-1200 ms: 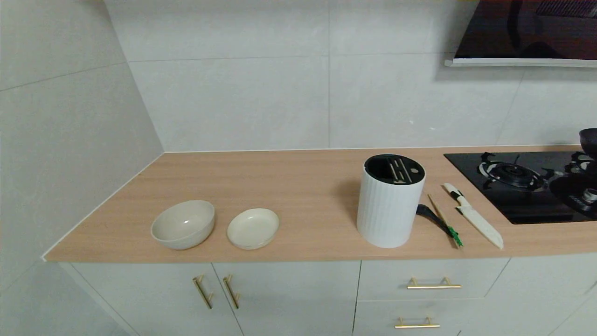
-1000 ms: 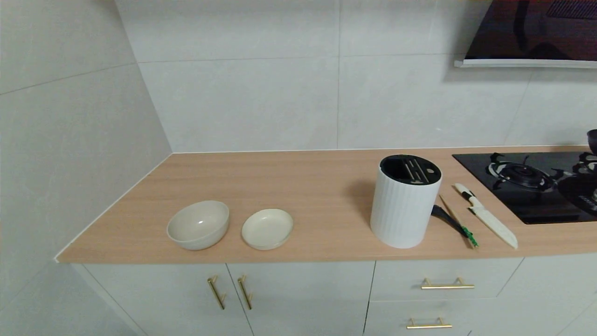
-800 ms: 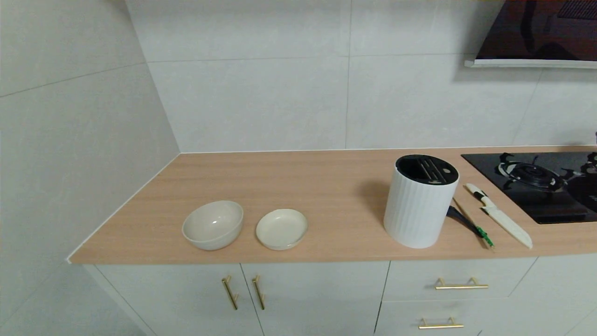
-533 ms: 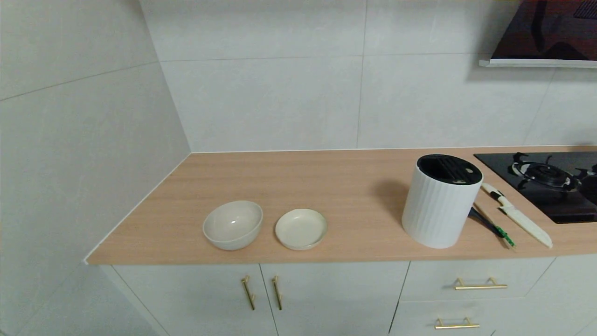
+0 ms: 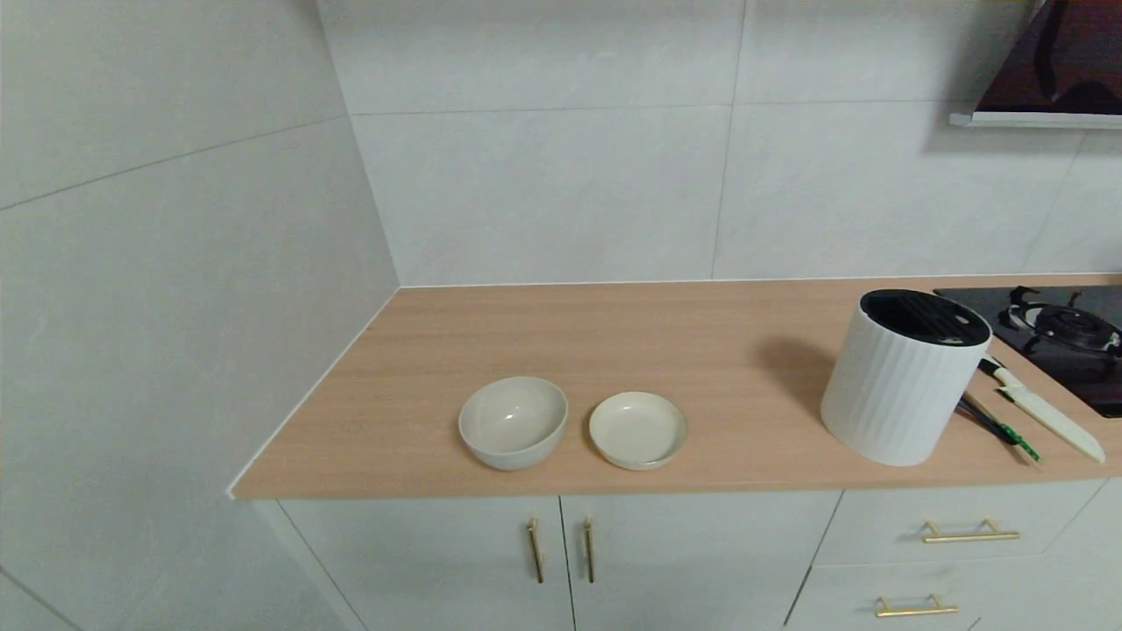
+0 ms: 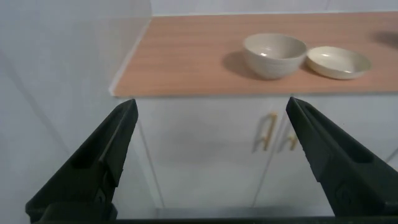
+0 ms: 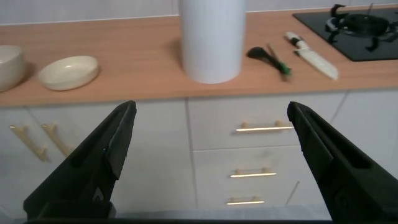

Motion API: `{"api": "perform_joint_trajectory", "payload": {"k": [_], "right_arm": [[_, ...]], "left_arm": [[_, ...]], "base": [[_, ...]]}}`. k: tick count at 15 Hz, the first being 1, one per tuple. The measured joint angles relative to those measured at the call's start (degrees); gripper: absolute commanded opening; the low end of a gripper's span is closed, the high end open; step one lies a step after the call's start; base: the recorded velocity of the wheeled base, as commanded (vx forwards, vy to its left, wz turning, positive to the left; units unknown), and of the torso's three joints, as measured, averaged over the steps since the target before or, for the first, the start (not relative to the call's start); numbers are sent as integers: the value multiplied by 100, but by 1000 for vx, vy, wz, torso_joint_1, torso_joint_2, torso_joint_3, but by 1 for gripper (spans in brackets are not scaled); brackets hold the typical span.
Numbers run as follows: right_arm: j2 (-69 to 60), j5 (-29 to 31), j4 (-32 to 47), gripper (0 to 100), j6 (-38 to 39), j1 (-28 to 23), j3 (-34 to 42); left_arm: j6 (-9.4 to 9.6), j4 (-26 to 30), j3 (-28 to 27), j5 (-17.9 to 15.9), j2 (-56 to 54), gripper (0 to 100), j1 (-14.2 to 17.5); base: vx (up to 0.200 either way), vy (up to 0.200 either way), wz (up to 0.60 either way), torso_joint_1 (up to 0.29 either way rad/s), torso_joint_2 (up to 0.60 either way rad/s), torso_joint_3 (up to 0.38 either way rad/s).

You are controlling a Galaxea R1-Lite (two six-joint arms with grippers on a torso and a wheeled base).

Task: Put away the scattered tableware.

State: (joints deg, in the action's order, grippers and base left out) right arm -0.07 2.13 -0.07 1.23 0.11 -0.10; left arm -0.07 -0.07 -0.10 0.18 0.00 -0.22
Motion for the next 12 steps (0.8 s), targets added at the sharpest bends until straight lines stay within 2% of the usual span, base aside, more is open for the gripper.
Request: {"api": "perform_joint_trajectory", "payload": {"k": [1, 12], "right_arm": [[0, 2, 0, 100, -1, -4, 0], [0, 7, -2, 100, 11, -1, 0]], "left_arm": [[0, 2, 0, -2, 0, 100, -2], [7, -2, 0, -5, 0, 100, 4]], "base": [[0, 200, 0, -2, -7, 2], [0, 0, 0, 0, 0, 0]]}}
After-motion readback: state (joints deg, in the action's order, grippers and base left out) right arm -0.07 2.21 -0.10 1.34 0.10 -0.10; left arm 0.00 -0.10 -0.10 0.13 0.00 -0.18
